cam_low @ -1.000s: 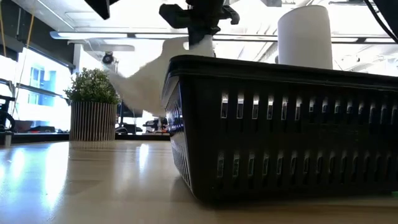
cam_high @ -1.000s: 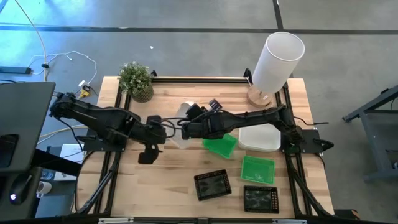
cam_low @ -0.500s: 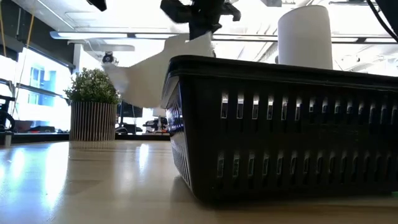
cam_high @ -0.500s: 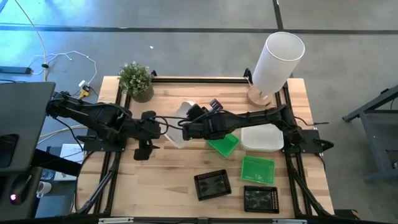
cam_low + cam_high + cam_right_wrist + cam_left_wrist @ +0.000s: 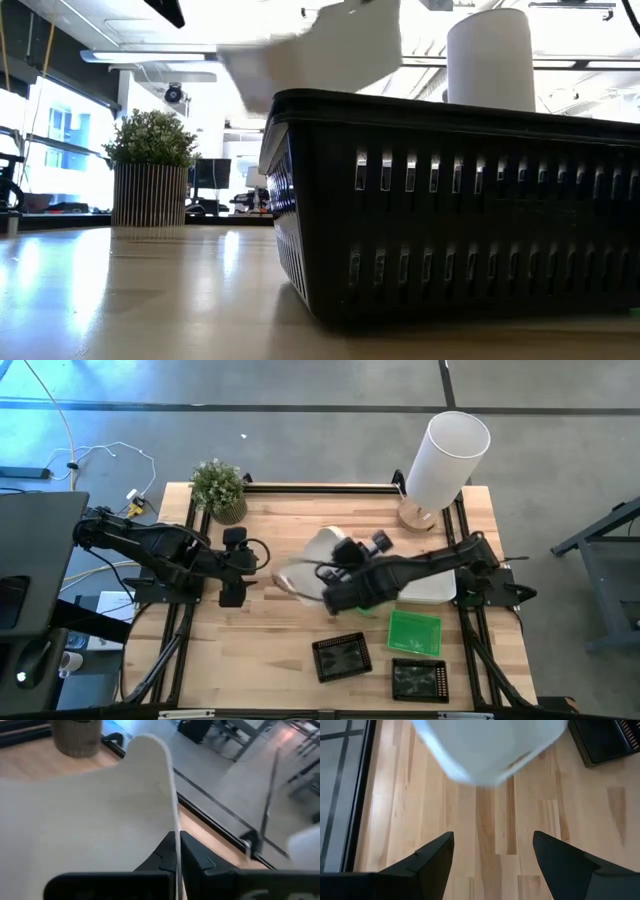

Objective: Stack baskets by color
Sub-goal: Stack the top white bin on the white bins

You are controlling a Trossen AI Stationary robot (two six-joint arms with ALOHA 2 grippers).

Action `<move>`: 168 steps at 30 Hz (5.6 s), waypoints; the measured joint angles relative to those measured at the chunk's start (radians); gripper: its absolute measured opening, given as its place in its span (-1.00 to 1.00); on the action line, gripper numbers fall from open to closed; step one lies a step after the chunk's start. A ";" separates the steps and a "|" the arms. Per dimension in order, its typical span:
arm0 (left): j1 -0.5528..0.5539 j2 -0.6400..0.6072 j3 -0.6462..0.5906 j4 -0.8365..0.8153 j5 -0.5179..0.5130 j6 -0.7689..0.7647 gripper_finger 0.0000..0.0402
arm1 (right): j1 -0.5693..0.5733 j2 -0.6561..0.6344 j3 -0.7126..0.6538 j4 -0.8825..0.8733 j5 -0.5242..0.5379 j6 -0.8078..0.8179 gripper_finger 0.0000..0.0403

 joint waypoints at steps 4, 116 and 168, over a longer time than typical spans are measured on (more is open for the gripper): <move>0.000 0.000 0.000 0.000 0.002 0.000 0.28 | 0.056 -0.022 -0.017 -0.033 0.025 0.081 -1.00; -0.002 0.003 -0.001 0.121 -0.022 -0.053 0.28 | -0.009 -0.969 -0.933 -0.046 -0.450 0.618 -1.00; -0.003 0.074 -0.002 0.365 -0.017 0.132 0.28 | 0.202 -0.686 -0.933 0.125 -0.275 0.942 -1.00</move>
